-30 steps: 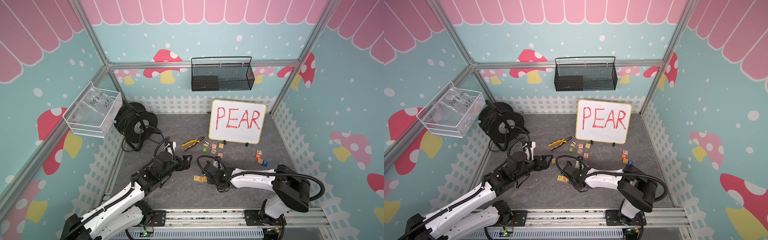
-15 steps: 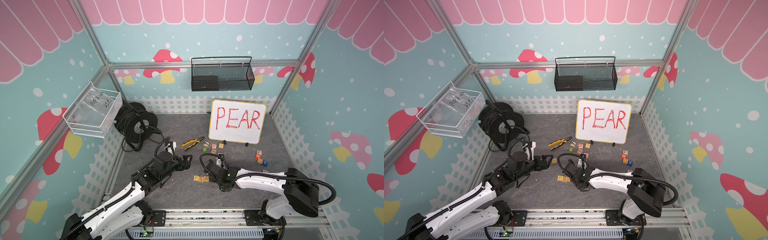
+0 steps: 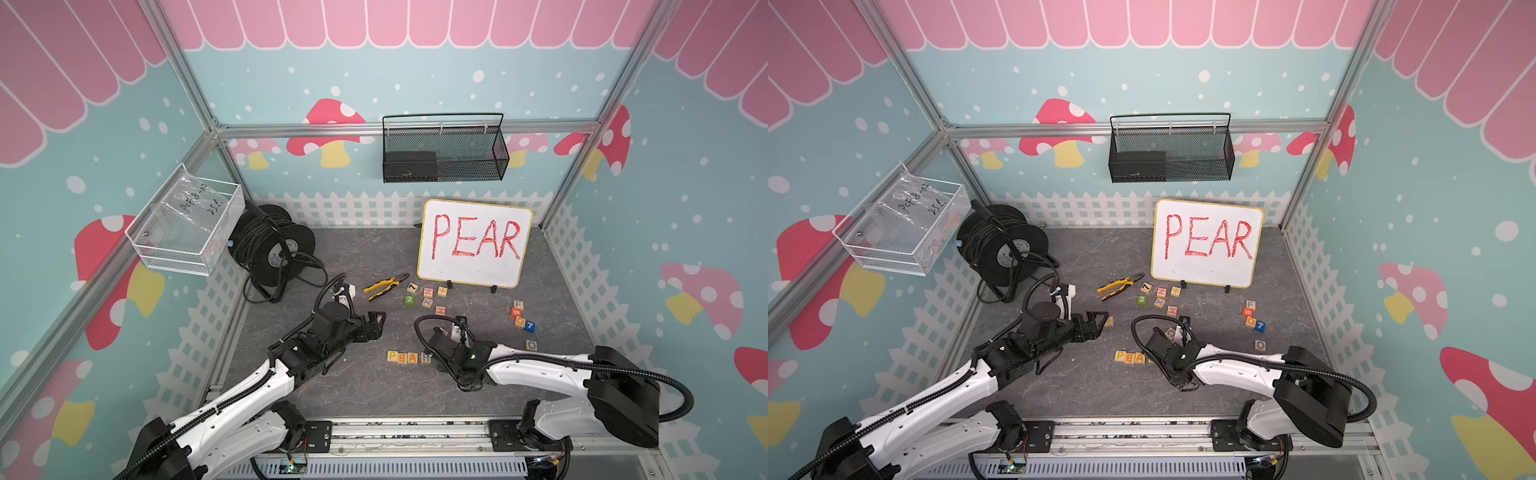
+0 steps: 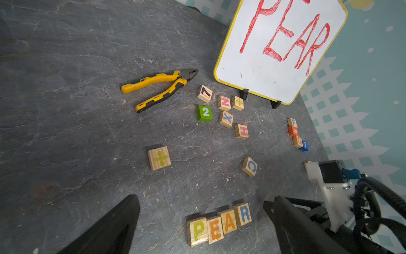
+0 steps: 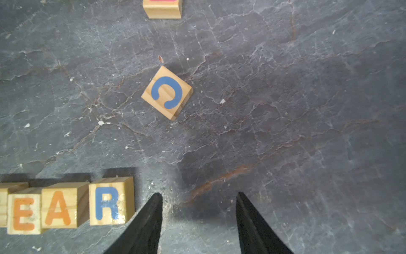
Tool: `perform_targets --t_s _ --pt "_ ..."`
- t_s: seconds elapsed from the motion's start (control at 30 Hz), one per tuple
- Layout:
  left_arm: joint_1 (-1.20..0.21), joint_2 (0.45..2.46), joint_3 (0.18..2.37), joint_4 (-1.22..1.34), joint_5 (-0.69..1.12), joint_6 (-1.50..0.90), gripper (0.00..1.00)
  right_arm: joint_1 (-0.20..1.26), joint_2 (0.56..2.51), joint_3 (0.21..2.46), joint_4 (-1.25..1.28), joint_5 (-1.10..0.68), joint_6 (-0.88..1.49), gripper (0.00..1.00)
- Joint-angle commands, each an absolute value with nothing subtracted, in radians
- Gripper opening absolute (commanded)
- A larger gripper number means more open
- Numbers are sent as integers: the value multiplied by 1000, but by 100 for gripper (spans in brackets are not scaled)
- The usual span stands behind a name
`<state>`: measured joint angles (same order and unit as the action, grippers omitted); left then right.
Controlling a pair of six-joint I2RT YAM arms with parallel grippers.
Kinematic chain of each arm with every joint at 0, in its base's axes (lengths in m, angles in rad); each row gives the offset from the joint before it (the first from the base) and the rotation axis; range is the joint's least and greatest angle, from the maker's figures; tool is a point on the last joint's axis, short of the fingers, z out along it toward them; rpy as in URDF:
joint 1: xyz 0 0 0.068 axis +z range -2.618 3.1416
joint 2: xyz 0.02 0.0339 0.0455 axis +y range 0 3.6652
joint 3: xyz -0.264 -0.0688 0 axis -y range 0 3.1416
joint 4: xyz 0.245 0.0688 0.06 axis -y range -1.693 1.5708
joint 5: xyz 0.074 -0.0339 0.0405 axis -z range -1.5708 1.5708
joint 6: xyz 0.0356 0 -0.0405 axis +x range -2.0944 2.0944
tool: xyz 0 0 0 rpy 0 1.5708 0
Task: Spell the uppercase word “pear” with letter blocks
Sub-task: Adjust the letter block at the center of the board.
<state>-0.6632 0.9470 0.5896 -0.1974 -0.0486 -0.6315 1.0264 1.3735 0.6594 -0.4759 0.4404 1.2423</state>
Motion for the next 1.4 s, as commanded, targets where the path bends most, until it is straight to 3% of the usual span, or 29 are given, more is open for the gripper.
perform_targets --t_s 0.0,0.6,1.1,1.2,1.37 --pt "-661 955 619 -186 -39 -629 97 1024 1406 660 -451 435 1227 56" --pt "-660 958 621 -193 -50 -631 97 1025 1481 700 -310 380 1040 56" --pt "-660 942 621 -206 -60 -637 97 1028 1467 722 -351 405 1054 57" --pt "-660 945 624 -207 -64 -636 97 1027 1426 724 -387 455 1066 61" --pt "-661 952 647 -222 -86 -620 97 1022 1344 732 -447 582 1054 76"
